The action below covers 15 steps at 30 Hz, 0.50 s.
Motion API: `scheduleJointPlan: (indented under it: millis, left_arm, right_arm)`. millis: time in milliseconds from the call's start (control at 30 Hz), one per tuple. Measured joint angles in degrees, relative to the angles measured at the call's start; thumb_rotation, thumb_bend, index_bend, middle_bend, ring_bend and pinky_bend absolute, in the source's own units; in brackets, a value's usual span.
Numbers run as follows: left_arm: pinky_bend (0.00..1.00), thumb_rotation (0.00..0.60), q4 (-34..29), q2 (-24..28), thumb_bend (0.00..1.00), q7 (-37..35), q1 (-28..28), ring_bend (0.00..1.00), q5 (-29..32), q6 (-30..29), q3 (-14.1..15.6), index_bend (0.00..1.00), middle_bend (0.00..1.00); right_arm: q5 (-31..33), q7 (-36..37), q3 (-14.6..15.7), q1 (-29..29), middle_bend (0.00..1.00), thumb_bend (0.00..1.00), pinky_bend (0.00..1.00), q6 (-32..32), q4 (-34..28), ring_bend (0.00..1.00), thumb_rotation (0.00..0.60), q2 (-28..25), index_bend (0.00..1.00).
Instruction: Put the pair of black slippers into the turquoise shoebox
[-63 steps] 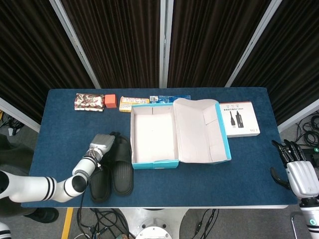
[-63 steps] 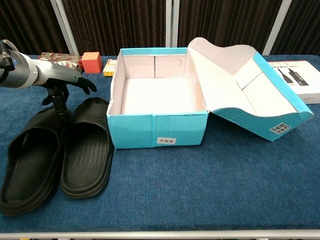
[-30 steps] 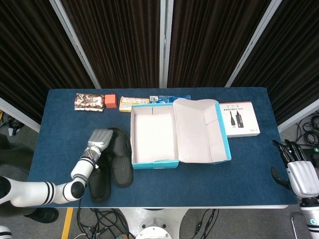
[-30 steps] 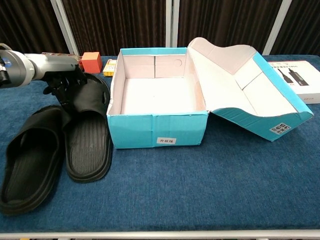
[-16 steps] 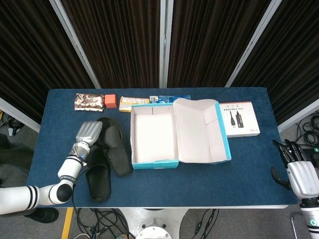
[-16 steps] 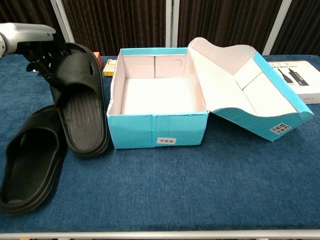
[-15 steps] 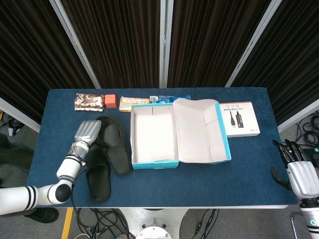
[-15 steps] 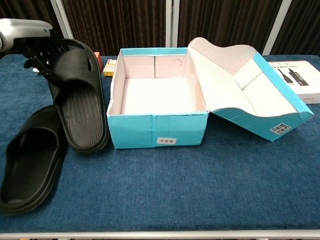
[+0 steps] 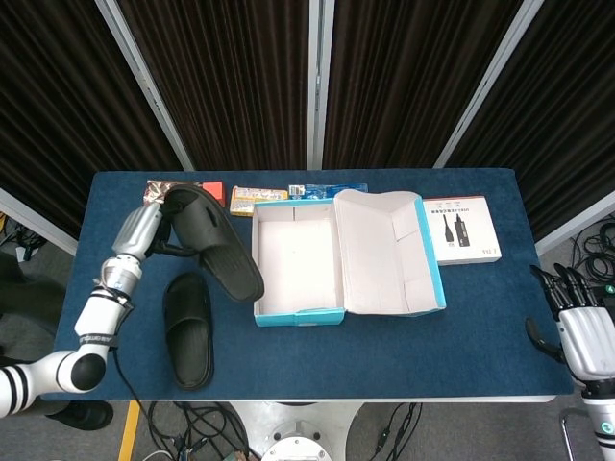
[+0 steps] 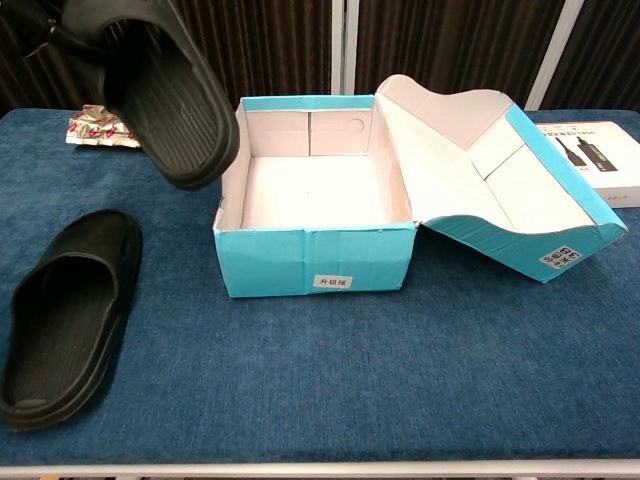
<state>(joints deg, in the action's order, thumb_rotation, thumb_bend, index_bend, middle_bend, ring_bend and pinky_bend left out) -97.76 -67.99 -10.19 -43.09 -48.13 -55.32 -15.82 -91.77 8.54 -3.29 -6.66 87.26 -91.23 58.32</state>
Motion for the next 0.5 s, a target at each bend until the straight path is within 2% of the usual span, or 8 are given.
scheduleJointPlan:
  millis: [233, 500]
  left_arm:
    - [0.74, 0.6, 6.5, -3.4, 0.03, -16.0, -1.2, 0.74, -9.0, 9.6, -4.2, 0.54, 0.61]
    - [0.74, 0.6, 16.9, -13.9, 0.03, -24.3, -7.3, 0.74, -13.4, 16.2, -7.7, 0.53, 0.61]
  right_arm:
    - [-0.6, -0.3, -0.1, -0.4, 0.16, 0.33, 0.08, -0.1, -1.2, 0.02, 0.6, -0.9, 0.0]
    - [-0.8, -0.9, -1.0, -0.5, 0.16, 0.33, 0.08, 0.8, -3.6, 0.02, 0.6, -3.2, 0.0]
